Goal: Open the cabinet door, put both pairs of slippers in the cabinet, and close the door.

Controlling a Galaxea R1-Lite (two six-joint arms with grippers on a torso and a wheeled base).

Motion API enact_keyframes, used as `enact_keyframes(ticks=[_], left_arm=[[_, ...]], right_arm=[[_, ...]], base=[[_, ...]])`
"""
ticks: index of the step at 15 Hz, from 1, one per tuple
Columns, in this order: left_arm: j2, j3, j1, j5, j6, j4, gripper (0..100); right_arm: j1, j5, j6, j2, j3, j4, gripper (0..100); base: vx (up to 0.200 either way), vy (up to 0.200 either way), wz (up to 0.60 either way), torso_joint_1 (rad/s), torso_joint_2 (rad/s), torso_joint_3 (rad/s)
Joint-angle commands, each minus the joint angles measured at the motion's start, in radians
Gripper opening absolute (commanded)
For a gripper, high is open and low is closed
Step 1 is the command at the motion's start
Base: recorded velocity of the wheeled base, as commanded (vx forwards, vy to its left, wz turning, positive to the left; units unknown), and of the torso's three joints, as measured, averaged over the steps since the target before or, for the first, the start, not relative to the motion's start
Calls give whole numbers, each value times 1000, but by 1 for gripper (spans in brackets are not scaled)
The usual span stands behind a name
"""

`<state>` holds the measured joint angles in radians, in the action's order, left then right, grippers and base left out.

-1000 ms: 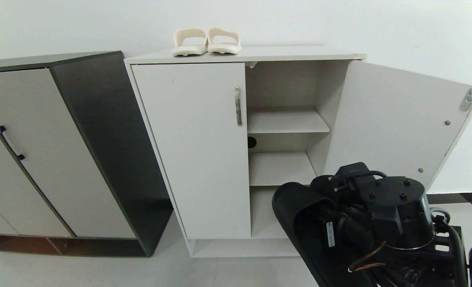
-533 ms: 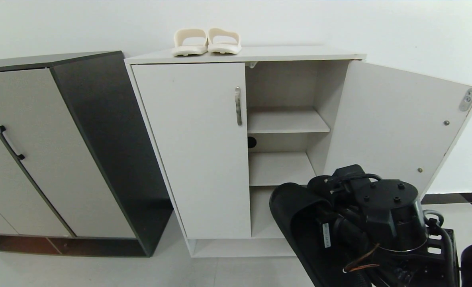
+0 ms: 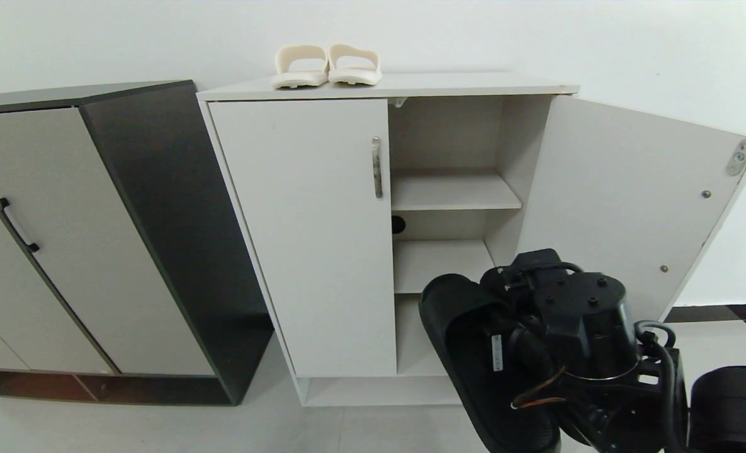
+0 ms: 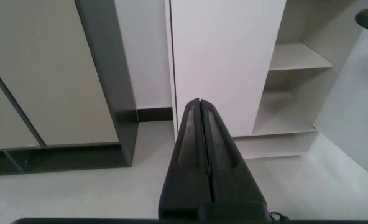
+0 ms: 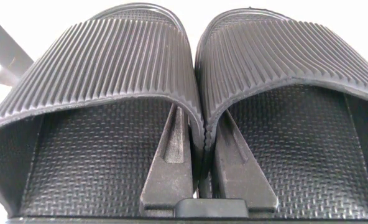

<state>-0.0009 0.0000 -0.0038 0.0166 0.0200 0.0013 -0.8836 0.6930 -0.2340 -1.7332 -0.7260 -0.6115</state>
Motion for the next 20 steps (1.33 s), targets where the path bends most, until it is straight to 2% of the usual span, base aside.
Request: enact_keyframes(ticks=[1,4,10,20], left_arm=[[2,0,1,0,0,0,0],[2,0,1,2,0,0,0],[2,0,-1,3,-2,0,0],[2,0,1,3,-3,0,0]], right_arm=[[-11,59,-5,-86,-47,-16,0],[-38,69,-7,-124,-61,-44,0],[-43,74,-10,-141,-52,-63,0],[69,76,-2,-155,-55,-68,0]], base=[[0,-200,0,7,-2,2],[0,-200,0,2,4,-1],[0,0,0,0,0,0],[0,0,0,0,0,0]])
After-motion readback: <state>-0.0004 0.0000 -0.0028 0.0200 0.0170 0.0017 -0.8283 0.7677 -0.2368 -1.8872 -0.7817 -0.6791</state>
